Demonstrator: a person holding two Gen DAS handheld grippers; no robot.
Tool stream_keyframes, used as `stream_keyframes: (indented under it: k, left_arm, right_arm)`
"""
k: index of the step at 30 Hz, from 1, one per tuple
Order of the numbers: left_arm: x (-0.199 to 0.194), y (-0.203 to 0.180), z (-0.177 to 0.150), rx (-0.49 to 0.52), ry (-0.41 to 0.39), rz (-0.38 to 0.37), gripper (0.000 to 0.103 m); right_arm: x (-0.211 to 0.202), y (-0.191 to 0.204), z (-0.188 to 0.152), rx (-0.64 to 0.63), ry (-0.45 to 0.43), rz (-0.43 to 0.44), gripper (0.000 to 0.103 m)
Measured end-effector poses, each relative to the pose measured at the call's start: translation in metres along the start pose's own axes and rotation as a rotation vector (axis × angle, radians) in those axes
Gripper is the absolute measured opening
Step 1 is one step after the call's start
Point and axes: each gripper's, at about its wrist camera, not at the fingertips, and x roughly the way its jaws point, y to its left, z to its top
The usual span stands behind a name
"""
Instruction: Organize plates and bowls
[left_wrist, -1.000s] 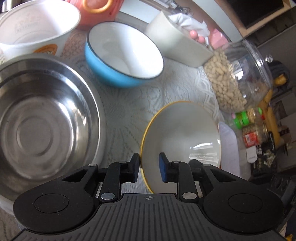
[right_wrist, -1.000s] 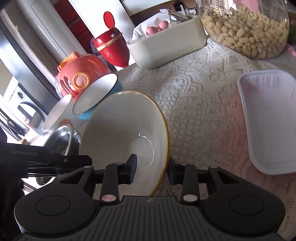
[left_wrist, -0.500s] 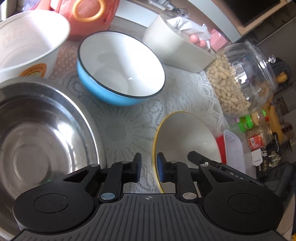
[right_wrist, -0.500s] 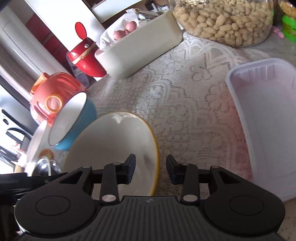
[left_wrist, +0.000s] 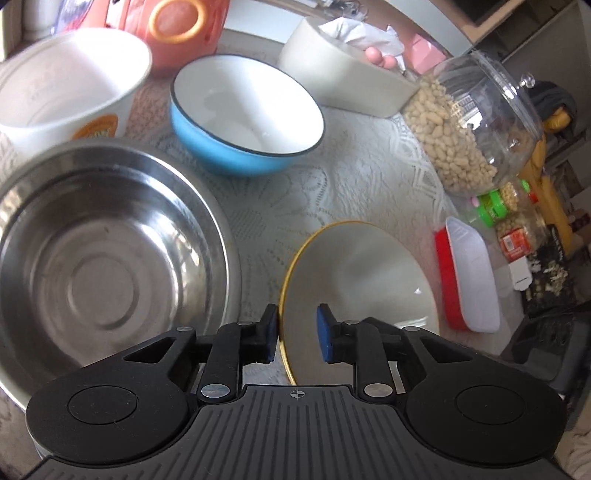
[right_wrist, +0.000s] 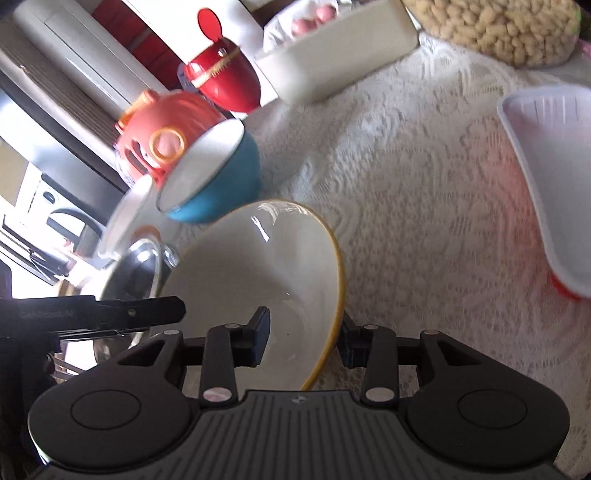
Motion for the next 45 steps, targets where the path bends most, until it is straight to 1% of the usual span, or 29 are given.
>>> stream_keyframes:
  k: [2,3,5,6,8,11,13,14,15,16,17,18,20,22,23,24,27,30,32,34,36,37,38,39,41,43,45]
  left_arm:
    - [-0.009,0.000,0.008,-0.011,-0.009,0.003,0.025]
    - [-0.018,-0.001,0.015,-0.016,-0.027,0.003,0.025]
    - [-0.040,-0.003,0.038,-0.032,-0.078,-0.013,0.025]
    - [-0.051,-0.007,0.053,-0.030,-0.103,-0.001,0.025]
    - [-0.067,-0.020,0.090,0.015,-0.147,0.046,0.025]
    - [-0.064,-0.030,0.140,0.114,-0.191,0.135,0.025]
    - [-0.049,-0.019,0.162,0.101,-0.196,0.207,0.025]
    - [-0.042,-0.011,0.166,0.091,-0.199,0.214,0.025]
    - [-0.037,-0.003,0.167,0.082,-0.197,0.200,0.025]
    - [-0.030,0.009,0.171,0.061,-0.181,0.180,0.025]
    - [-0.023,0.019,0.173,0.027,-0.174,0.183,0.025]
    - [-0.018,0.024,0.176,0.004,-0.178,0.202,0.025]
    - [-0.007,0.029,0.181,0.019,-0.185,0.249,0.025]
    - [0.004,0.032,0.183,0.033,-0.183,0.306,0.025]
    - [0.010,0.033,0.182,0.041,-0.181,0.337,0.025]
    - [0.016,0.034,0.182,0.049,-0.168,0.348,0.025]
    - [0.031,0.044,0.182,0.030,-0.099,0.310,0.025]
    - [0.037,0.044,0.182,0.034,-0.092,0.319,0.025]
    - [0.041,0.043,0.182,0.034,-0.091,0.316,0.025]
    - [0.044,0.044,0.181,0.032,-0.075,0.300,0.025]
    - [0.047,0.042,0.181,0.027,-0.080,0.310,0.024]
    - [0.048,0.042,0.180,0.019,-0.081,0.314,0.025]
    - [0.049,0.040,0.180,0.010,-0.077,0.310,0.026]
    - [0.048,0.039,0.179,0.002,-0.069,0.293,0.028]
    - [0.045,0.036,0.178,-0.002,-0.053,0.239,0.029]
    - [0.044,0.026,0.176,0.020,-0.046,0.207,0.029]
    - [0.046,0.014,0.173,0.054,-0.036,0.184,0.029]
  right_arm:
    - [0.001,-0.001,-0.001,0.007,-0.005,-0.003,0.038]
    - [-0.002,-0.001,0.001,0.001,-0.014,-0.008,0.038]
    - [-0.013,0.003,0.006,-0.031,-0.053,-0.026,0.038]
    - [-0.021,0.006,0.011,-0.058,-0.084,-0.051,0.038]
    - [-0.035,0.015,0.024,-0.127,-0.142,-0.120,0.037]
    - [-0.051,0.034,0.051,-0.214,-0.181,-0.206,0.037]
    - [-0.056,0.048,0.072,-0.251,-0.184,-0.254,0.038]
    - [-0.057,0.055,0.082,-0.259,-0.180,-0.273,0.038]
    - [-0.056,0.061,0.092,-0.265,-0.168,-0.281,0.038]
    - [-0.053,0.066,0.102,-0.262,-0.150,-0.279,0.040]
    - [-0.048,0.071,0.112,-0.247,-0.123,-0.269,0.043]
    - [-0.040,0.074,0.121,-0.221,-0.089,-0.252,0.044]
    - [-0.016,0.078,0.138,-0.157,-0.014,-0.208,0.045]
    - [0.014,0.082,0.151,-0.108,0.039,-0.188,0.045]
    - [0.028,0.083,0.153,-0.097,0.052,-0.193,0.045]
    - [0.042,0.084,0.156,-0.084,0.064,-0.200,0.045]
    - [0.084,0.080,0.159,-0.010,0.119,-0.187,0.045]
    - [0.117,0.073,0.156,0.073,0.202,-0.136,0.045]
    - [0.131,0.072,0.153,0.097,0.238,-0.110,0.045]
    - [0.139,0.073,0.151,0.096,0.251,-0.106,0.044]
    - [0.141,0.075,0.150,0.088,0.253,-0.087,0.042]
    - [0.141,0.077,0.151,0.085,0.254,-0.071,0.040]
    - [0.139,0.080,0.151,0.074,0.249,-0.074,0.040]
    - [0.135,0.082,0.151,0.052,0.241,-0.083,0.040]
    - [0.126,0.087,0.149,-0.001,0.213,-0.112,0.040]
    - [0.111,0.086,0.150,-0.044,0.173,-0.143,0.040]
    - [0.095,0.080,0.152,-0.053,0.132,-0.145,0.040]
